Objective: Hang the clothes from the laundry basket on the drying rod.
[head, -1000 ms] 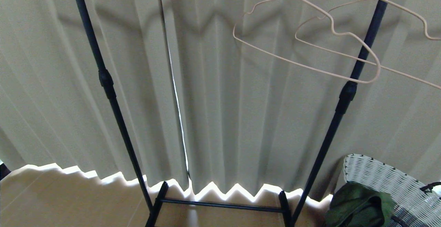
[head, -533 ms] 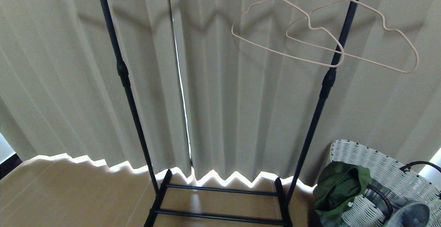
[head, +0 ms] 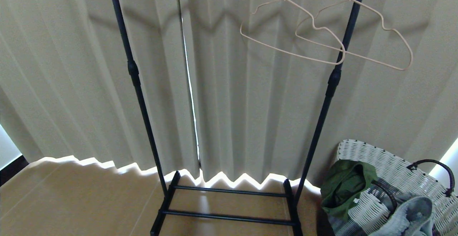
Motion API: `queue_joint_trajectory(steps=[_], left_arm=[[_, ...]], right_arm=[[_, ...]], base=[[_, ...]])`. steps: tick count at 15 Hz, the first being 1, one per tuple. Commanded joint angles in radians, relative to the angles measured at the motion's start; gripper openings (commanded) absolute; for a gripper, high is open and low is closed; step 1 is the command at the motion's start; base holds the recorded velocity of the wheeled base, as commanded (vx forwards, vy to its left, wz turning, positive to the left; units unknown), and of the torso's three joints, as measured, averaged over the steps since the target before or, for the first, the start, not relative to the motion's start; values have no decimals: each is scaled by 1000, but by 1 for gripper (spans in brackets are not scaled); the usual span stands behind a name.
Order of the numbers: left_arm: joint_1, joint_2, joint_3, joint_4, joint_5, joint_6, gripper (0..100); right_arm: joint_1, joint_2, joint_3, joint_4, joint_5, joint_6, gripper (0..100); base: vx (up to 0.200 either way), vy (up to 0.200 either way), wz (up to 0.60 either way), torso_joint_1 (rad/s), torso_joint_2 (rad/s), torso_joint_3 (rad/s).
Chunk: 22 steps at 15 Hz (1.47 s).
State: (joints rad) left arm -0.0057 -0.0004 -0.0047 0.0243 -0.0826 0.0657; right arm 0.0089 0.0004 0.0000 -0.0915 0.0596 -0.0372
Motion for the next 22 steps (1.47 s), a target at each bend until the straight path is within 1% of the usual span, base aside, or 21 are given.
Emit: queue_joint_trajectory(steps=[1,3,11,17,22], left_arm=[[0,0,0,0,0,0,100],[0,0,0,0,0,0,100],[0,0,0,0,0,-3,100],[0,0,-1,0,0,-1,100],[0,0,-1,0,0,-3,100]], right_arm=[[0,0,0,-1,0,0,100],[0,0,0,-1,0,2,100],[0,0,0,-1,2,-6,100],[0,0,0,-1,2,-4,100],[0,0,0,3,2,-16,100]], base=[[0,0,-600,7,-2,-2],[0,0,-600,2,0,-5],[0,0,0,0,0,0],[0,-200,0,1,4,3],[0,0,0,0,0,0]])
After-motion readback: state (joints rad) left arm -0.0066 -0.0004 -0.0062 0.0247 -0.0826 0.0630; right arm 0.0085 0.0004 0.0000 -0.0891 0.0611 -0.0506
